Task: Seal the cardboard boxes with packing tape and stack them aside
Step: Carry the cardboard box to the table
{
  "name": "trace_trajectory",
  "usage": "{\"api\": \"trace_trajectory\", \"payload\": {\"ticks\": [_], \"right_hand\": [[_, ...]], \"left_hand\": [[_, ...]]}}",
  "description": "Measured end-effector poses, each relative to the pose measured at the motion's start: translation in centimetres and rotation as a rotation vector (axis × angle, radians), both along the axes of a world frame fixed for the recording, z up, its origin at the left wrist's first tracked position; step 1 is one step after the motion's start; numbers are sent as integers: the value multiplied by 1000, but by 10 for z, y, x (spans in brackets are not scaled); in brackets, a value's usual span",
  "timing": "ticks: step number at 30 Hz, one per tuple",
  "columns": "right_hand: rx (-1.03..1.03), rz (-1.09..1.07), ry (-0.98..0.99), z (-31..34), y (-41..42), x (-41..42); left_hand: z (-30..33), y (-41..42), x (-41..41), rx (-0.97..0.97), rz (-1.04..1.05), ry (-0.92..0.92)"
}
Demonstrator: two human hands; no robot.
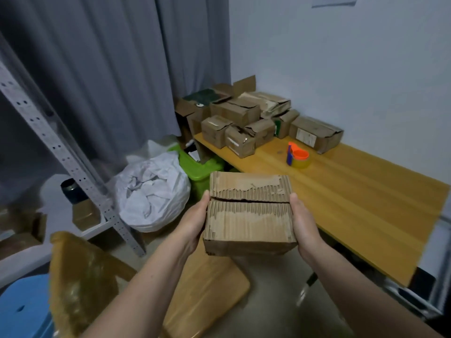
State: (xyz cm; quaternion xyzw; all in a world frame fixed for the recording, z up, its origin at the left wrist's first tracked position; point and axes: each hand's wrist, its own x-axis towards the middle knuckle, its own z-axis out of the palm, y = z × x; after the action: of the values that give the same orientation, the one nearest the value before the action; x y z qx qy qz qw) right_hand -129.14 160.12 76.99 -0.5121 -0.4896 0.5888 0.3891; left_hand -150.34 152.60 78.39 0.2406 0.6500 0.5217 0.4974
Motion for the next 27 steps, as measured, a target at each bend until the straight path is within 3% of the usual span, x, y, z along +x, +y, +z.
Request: {"api": "trace_trajectory", "payload": {"ticks": [13, 19, 27], "right_hand": [[20, -205, -153, -11, 176, -43], [-161, -316, -9, -17, 237, -33], [-177, -320, -149, -60, 325, -4]], "left_hand": [[-24, 222, -57, -67, -228, -47], [-32, 288, -49, -102, -256, -130], [-73, 376, -12, -213, -277, -143]]}}
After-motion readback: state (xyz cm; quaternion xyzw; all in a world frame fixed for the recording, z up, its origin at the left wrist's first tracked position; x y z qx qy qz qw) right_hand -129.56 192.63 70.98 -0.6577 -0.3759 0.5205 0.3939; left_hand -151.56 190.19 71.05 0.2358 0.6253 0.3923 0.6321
